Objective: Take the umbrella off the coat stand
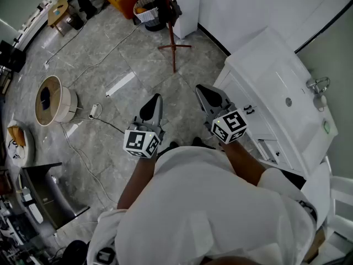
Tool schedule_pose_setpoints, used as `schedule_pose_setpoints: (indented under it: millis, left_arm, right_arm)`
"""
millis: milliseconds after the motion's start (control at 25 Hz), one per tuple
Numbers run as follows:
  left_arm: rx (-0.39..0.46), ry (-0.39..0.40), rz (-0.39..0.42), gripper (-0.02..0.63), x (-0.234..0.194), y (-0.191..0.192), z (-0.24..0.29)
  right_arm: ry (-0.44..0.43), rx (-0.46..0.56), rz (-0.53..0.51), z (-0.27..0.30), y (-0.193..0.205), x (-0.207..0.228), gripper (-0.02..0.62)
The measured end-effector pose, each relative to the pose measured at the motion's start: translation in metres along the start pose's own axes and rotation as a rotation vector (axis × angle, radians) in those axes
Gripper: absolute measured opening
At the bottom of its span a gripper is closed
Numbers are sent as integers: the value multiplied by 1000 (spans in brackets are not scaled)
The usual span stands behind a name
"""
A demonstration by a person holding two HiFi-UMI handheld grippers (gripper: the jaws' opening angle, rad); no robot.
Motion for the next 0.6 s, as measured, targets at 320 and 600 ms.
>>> schedule_pose_setpoints:
  millis: [320, 600]
  left_arm:
    - [-18, 3, -8, 17, 13, 5, 11]
    - [-40, 17, -15, 17, 27, 18, 30]
  right_arm:
    - [0, -11, 25, -12, 3, 16, 14]
    - [-54, 51, 75, -26, 5, 44, 14]
Point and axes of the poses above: the fingertips, and each gripper's own axes: z forward along the fingers, x to its right, y out of its underside, the point moved 7 cm from there along -z, backward along the fingers, and after that the axes turned 4 degrees about x, right-handed, at the moved point
